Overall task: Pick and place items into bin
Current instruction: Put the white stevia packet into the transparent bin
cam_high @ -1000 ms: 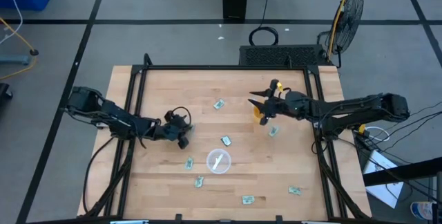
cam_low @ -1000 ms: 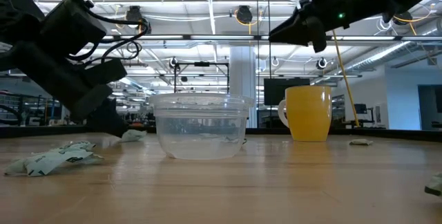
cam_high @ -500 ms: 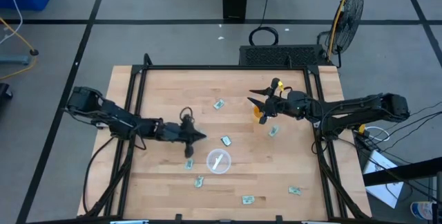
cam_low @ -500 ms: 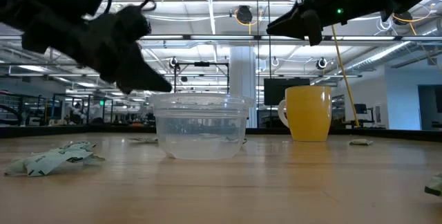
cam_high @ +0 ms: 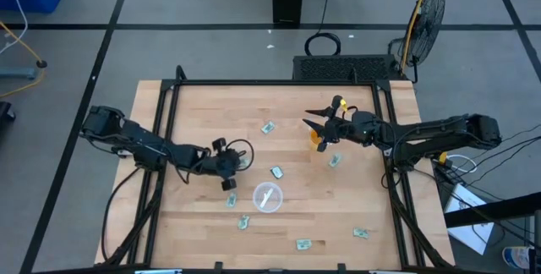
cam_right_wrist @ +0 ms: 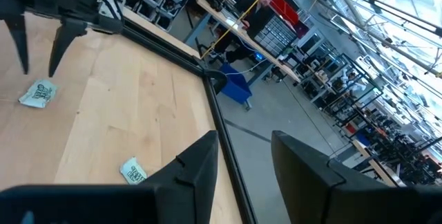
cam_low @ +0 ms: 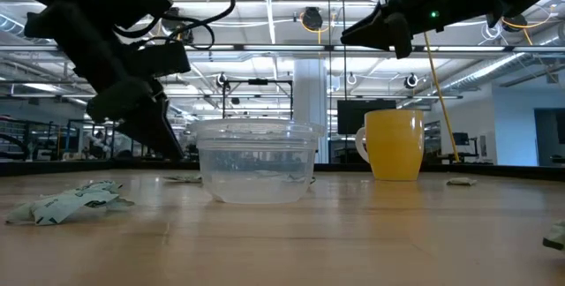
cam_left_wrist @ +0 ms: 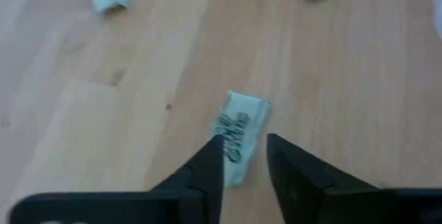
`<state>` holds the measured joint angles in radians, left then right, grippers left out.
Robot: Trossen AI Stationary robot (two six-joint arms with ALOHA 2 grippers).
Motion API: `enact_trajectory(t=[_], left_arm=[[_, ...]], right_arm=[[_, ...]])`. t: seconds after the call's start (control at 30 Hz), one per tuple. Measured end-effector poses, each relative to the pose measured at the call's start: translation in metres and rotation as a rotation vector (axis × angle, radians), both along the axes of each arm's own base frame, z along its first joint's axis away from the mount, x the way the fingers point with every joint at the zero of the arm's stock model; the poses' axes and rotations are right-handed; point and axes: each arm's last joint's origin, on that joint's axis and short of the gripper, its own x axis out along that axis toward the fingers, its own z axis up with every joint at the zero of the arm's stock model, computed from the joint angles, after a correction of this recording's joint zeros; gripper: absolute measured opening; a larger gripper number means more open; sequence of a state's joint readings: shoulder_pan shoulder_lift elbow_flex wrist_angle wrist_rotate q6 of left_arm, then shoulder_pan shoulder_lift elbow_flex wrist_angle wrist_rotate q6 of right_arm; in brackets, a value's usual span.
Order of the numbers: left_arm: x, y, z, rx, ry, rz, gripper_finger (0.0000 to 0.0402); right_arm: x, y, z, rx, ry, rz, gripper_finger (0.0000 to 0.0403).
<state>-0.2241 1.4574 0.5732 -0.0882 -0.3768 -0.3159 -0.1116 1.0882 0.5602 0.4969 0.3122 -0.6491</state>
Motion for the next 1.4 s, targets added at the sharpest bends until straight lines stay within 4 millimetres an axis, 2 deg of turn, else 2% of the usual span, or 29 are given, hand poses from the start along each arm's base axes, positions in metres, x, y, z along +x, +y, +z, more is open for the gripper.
enact_trajectory(t=[0.17, 0.33, 0.57, 0.8, 0.9, 1.03, 1.17, 1.4], left_arm=[[-0.003, -0.002, -0.005, -0.014, 0.010, 0.012, 0.0159], [-0.006, 0.000, -0.020, 0.024, 0.049, 0.062, 0.0147], [-0.002, 0.000, -0.030, 0.053, 0.059, 0.080, 0.0096], [-0.002, 0.000, -0.027, 0.045, 0.044, 0.068, 0.0008], [0.004, -0.002, -0.016, 0.034, -0.030, 0.025, 0.0007], [0.020, -0.012, 0.012, -0.031, -0.200, -0.142, 0.0004], [0.032, -0.020, 0.036, -0.095, -0.299, -0.300, 0.0003], [0.048, -0.034, 0.056, -0.263, -0.261, -0.393, 0.0002]], right_arm=[[0.000, 0.000, 0.000, -0.001, 0.000, 0.001, 0.0130], [0.000, 0.000, 0.000, -0.001, 0.001, 0.001, 0.0130], [0.000, 0.000, 0.000, -0.001, 0.001, 0.002, 0.0130], [0.000, 0.000, 0.000, -0.001, 0.001, 0.002, 0.0130], [0.000, 0.000, 0.000, -0.001, 0.001, 0.002, 0.0130], [0.000, 0.000, 0.000, -0.001, 0.001, 0.002, 0.0130], [0.000, 0.000, 0.000, -0.002, 0.001, 0.002, 0.0130], [0.000, 0.000, 0.000, -0.001, 0.001, 0.002, 0.0130]])
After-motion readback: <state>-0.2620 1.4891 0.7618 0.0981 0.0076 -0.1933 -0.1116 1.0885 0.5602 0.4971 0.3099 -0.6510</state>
